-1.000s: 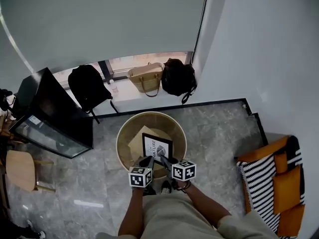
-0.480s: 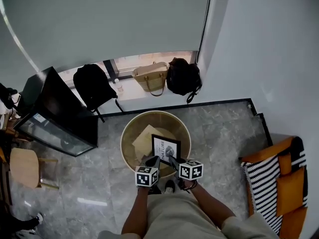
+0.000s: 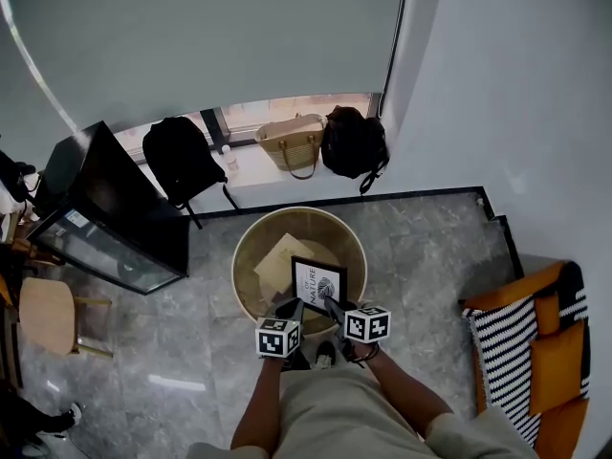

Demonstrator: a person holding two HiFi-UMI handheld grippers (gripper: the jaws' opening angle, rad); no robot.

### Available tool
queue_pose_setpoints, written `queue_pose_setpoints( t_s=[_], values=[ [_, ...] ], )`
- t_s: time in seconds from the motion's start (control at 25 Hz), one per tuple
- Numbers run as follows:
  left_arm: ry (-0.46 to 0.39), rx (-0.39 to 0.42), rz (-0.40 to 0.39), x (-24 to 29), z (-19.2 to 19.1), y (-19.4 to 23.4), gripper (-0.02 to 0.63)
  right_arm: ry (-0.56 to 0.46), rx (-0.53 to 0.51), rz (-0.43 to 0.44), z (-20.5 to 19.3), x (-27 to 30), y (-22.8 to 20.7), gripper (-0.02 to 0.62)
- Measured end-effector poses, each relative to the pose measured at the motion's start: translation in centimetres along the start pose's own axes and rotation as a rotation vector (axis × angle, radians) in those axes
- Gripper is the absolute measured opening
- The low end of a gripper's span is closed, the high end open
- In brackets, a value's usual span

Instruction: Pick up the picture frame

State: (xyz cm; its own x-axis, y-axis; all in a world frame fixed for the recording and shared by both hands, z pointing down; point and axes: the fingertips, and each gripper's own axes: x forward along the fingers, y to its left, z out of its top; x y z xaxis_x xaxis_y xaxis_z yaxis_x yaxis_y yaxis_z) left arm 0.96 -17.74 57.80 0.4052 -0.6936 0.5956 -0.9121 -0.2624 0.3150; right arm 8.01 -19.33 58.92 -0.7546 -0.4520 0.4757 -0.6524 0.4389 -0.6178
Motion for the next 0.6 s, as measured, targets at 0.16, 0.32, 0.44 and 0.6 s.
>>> queue_pose_setpoints(
  t_s=[0.16,0.32,0.44,0.6],
  values=[
    [-0.004,-0.011,0.015,-0.7,-0.4,0.6,0.020,0.005,0.007,-0.003,-0.4,0.0,-0.1,0.038],
    [-0.003,-0.021,0.025,-1.3,-0.9,1.0,0.020,0.006,0.013,-0.004,-0.7,0.0,0.0,0.038],
    [-0.005,-0.023,0.025,-1.4,-1.1,1.2,0.020,0.005,0.007,-0.002,-0.7,0.1,0.3,0.038],
    [-0.001,-0.027,0.022,-1.5,-1.2,1.3,0.020,0.011,0.016,-0.003,-1.2,0.1,0.5,0.038]
  ],
)
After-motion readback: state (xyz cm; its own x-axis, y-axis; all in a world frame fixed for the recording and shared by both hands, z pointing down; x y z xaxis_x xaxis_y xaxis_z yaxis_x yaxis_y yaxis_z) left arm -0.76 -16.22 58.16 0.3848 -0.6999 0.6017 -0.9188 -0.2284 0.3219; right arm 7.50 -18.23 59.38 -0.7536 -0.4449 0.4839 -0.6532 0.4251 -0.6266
